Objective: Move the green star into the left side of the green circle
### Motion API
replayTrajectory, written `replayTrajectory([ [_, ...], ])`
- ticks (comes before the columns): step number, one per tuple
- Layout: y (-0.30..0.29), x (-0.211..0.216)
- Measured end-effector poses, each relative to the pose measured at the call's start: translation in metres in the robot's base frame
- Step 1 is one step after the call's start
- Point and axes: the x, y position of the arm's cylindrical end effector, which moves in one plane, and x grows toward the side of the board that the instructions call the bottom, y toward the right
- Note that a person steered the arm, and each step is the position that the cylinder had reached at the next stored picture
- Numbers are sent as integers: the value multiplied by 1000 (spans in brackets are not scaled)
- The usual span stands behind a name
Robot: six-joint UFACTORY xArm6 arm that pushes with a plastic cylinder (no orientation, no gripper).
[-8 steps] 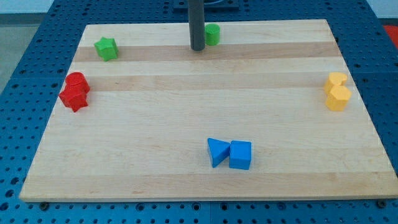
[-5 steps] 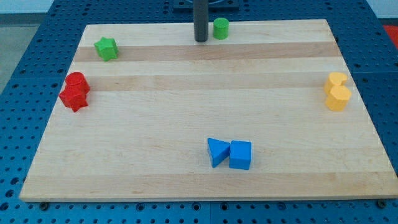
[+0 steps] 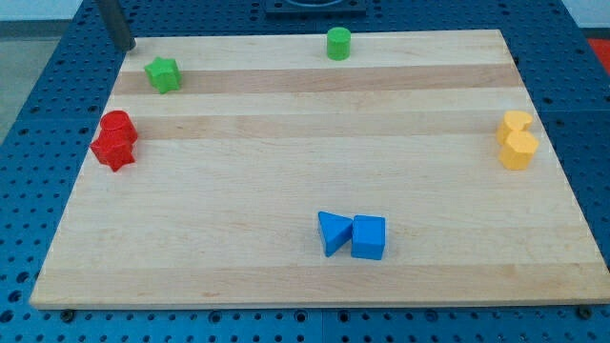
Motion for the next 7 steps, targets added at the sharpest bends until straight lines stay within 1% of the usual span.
replayTrajectory([
  [2,0,81],
  [3,1,95],
  [4,32,95],
  [5,81,90],
  [6,91,90],
  [7,46,90],
])
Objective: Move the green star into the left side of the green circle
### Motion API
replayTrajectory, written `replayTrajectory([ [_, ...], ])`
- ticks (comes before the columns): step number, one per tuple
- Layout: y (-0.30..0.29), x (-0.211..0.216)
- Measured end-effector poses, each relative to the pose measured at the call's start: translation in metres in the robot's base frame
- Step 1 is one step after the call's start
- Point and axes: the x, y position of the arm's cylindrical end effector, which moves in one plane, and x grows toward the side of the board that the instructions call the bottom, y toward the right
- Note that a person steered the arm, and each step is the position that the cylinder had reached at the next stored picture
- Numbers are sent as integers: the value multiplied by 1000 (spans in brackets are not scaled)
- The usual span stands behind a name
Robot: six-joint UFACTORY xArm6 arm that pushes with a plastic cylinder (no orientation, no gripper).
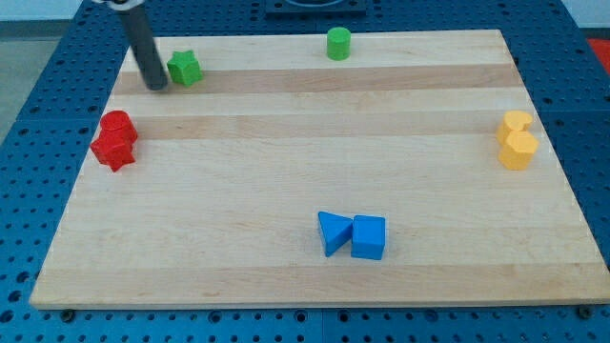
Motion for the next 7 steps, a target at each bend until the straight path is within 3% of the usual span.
replayTrajectory([
  [1,-46,-7],
  [2,-32,-25],
  [3,28,-48],
  [4,52,-51],
  [5,-1,-37],
  [6,-7,0],
  [7,47,0],
])
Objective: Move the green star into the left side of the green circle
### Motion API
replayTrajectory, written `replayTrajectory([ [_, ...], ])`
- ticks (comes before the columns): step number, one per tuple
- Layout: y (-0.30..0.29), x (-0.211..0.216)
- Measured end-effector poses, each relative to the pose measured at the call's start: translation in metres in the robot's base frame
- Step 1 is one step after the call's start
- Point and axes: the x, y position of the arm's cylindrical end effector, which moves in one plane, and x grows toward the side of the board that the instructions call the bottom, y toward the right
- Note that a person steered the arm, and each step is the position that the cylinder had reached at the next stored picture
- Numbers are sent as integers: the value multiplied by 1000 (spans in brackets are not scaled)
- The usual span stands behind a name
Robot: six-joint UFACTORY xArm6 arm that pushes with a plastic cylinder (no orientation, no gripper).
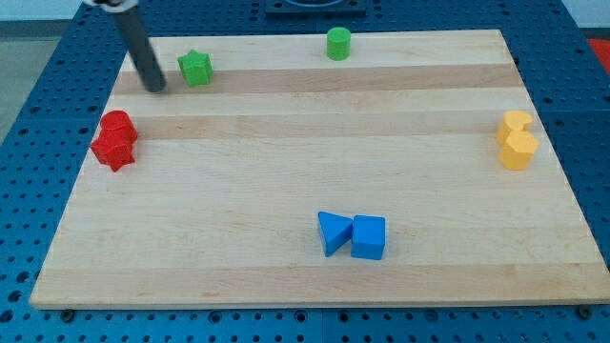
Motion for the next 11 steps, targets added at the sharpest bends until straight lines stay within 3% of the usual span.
replayTrajectory([
  [1,70,-50],
  [2,108,-68],
  [3,85,-49],
  [4,24,-38],
  [6,-9,-107],
  [7,-3,-108],
  [9,120,-108],
  [11,156,-107],
])
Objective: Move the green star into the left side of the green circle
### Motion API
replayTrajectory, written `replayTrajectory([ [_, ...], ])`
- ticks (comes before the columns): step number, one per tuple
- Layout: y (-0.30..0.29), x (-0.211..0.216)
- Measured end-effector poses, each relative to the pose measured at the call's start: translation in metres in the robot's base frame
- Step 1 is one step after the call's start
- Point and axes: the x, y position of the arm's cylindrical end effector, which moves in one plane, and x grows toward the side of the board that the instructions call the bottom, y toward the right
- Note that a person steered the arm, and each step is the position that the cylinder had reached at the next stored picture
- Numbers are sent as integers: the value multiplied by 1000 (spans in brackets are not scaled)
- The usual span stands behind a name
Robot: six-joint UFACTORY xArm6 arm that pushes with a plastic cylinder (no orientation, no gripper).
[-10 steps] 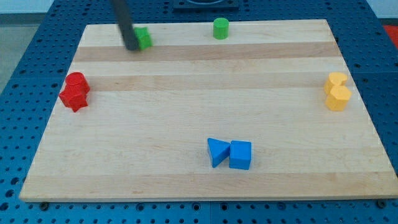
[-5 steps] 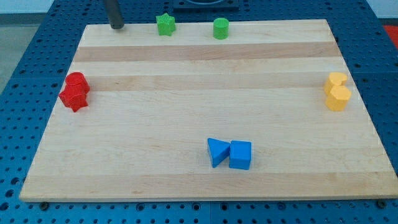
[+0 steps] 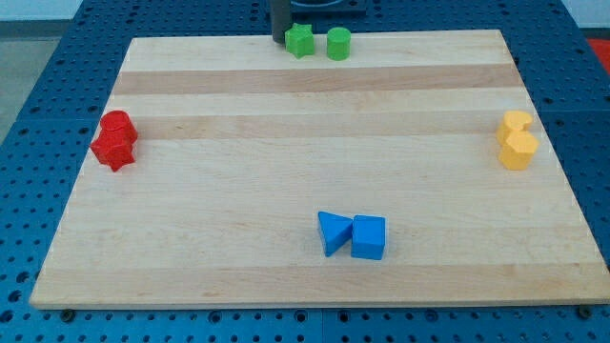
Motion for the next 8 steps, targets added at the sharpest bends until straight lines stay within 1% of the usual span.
replayTrajectory([
  [2,0,4],
  [4,1,19],
  [7,12,19],
  [8,-12,46],
])
